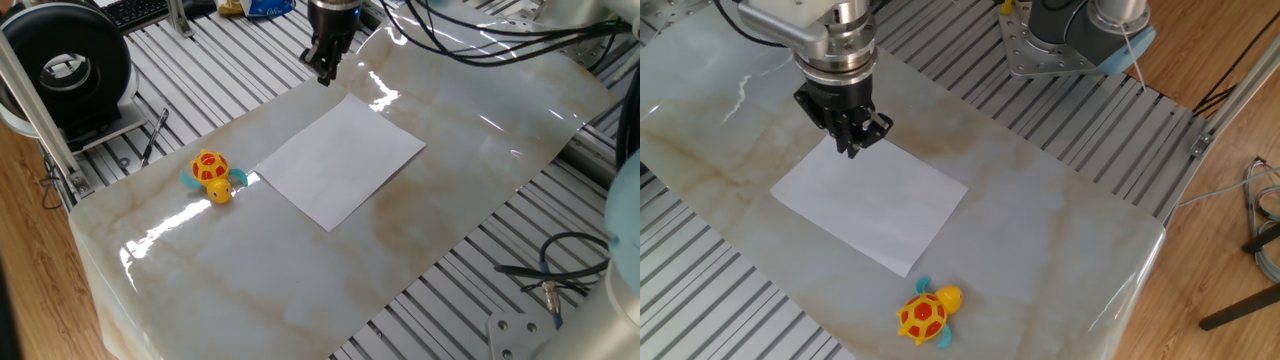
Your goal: Flip over and spread out the paper that is laid flat on the table
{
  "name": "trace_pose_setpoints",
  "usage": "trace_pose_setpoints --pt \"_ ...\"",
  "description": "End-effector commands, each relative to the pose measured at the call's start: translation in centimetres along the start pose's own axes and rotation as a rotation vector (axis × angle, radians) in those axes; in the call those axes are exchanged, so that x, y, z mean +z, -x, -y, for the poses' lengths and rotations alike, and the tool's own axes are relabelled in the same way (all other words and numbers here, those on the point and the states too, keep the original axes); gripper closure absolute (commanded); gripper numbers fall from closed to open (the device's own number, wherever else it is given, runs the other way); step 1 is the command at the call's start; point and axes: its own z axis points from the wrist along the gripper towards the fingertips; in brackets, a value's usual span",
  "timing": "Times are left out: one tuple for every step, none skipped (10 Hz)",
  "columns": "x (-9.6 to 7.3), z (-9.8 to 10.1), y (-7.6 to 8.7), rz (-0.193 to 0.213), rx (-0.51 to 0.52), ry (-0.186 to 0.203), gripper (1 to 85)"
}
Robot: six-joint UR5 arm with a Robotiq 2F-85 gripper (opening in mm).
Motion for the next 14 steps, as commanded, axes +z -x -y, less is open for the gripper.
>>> trace_pose_setpoints --pt "0.4 1.0 0.7 0.016 -0.032 0.006 58.3" --pt "0.4 1.8 0.5 0.008 -0.061 -0.023 57.0" --pt "0.4 1.9 0.2 -0.002 -0.076 -0.027 55.7" --pt "0.1 2.3 -0.3 -0.021 -0.087 -0.034 55.3" --pt "-0.2 4.2 -0.4 -0.028 -0.146 -0.054 55.3" --pt "0.4 4.9 -0.2 -0.021 -0.166 -0.008 54.7" --pt "1.6 6.1 0.1 -0.005 -0.196 0.021 52.3" --pt "3.0 6.4 0.3 0.020 -0.206 0.047 52.0" --pt "3.5 6.1 0.4 0.036 -0.220 0.069 49.3" --pt "3.4 5.5 -0.1 0.020 -0.214 0.095 37.7" --pt "3.4 6.0 -0.7 -0.005 -0.206 0.080 38.0" --pt "3.5 6.0 -0.8 -0.010 -0.194 0.077 38.0" --pt "3.4 5.7 -1.1 -0.021 -0.193 0.091 38.3" --pt "3.9 5.8 -1.2 -0.026 -0.198 0.101 38.3"
